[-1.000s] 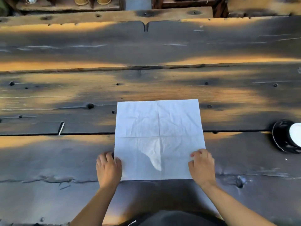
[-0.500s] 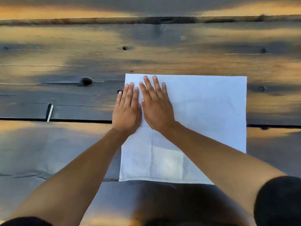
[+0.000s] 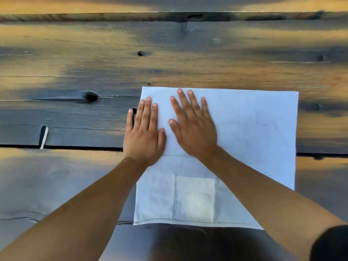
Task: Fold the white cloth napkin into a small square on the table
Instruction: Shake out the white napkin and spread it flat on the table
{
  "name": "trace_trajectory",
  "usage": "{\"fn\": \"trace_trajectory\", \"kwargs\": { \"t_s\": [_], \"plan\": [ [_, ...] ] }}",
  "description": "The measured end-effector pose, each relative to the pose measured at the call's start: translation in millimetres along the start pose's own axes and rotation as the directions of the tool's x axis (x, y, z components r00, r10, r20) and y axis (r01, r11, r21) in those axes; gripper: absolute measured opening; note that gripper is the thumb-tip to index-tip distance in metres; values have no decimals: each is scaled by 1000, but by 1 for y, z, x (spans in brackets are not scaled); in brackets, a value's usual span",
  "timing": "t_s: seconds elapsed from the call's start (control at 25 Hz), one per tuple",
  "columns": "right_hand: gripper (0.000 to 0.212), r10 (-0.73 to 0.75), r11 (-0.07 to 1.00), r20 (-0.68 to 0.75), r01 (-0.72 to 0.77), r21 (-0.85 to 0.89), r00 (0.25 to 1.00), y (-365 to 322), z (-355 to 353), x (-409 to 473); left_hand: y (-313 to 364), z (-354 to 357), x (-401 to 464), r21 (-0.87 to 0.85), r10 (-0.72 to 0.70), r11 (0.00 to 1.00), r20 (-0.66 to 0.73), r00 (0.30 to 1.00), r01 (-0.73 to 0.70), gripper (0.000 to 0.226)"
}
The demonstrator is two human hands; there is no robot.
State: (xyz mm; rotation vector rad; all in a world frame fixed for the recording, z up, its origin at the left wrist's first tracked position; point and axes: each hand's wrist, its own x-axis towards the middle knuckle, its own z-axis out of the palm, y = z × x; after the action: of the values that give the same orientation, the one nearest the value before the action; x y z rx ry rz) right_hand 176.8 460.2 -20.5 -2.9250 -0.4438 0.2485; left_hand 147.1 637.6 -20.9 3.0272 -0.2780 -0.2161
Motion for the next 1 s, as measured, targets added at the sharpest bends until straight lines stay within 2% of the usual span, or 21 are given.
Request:
{"fn": "trace_trajectory", "kwargs": {
  "t_s": [0.12, 0.28, 0.4, 0.52, 0.56, 0.64, 0.72, 0.76, 0.88, 1.0],
  "plan": [
    [62, 134, 990, -44, -136, -28, 990, 78, -10, -34, 0, 0, 1, -9, 3, 1000, -1, 1000, -3, 71],
    [66, 334, 943, 17, -334, -12, 943, 164, -28, -72, 1, 1, 1, -16, 7, 1000, -10, 1000, -8, 70],
    [65, 356, 934, 33, -356, 15, 934, 165, -32, -70, 0, 1, 1, -17, 4, 1000, -4, 1000, -4, 71],
    [64, 412, 911, -26, -411, 44, 911, 133, -35, -57, 0, 1, 1, -16, 5, 1000, -3, 1000, -5, 70],
    [63, 391, 920, -67, -389, 42, 918, 110, -34, -51, 0, 2, 1, -15, 5, 1000, -4, 1000, -6, 70],
    [61, 230, 973, -114, -226, 47, 967, 49, -26, -36, 0, 3, 1, -13, 3, 1000, -6, 1000, -3, 70],
    [59, 38, 999, -63, -37, 24, 997, -8, -12, -26, 0, 3, 1, -5, 1, 1000, -5, 1000, -1, 69],
    [58, -3, 1000, -21, 3, 10, 1000, -23, -6, -24, 0, 3, 1, -2, 1, 1000, -5, 1000, -1, 69],
    [57, 5, 1000, -17, -5, -11, 1000, 2, 2, -30, -1, 2, 1, -12, 5, 1000, 3, 1000, -5, 70],
    [60, 161, 986, -59, -163, -38, 985, 85, -4, -64, 1, 0, 0, -27, -7, 1000, 10, 1000, 7, 71]
  ]
}}
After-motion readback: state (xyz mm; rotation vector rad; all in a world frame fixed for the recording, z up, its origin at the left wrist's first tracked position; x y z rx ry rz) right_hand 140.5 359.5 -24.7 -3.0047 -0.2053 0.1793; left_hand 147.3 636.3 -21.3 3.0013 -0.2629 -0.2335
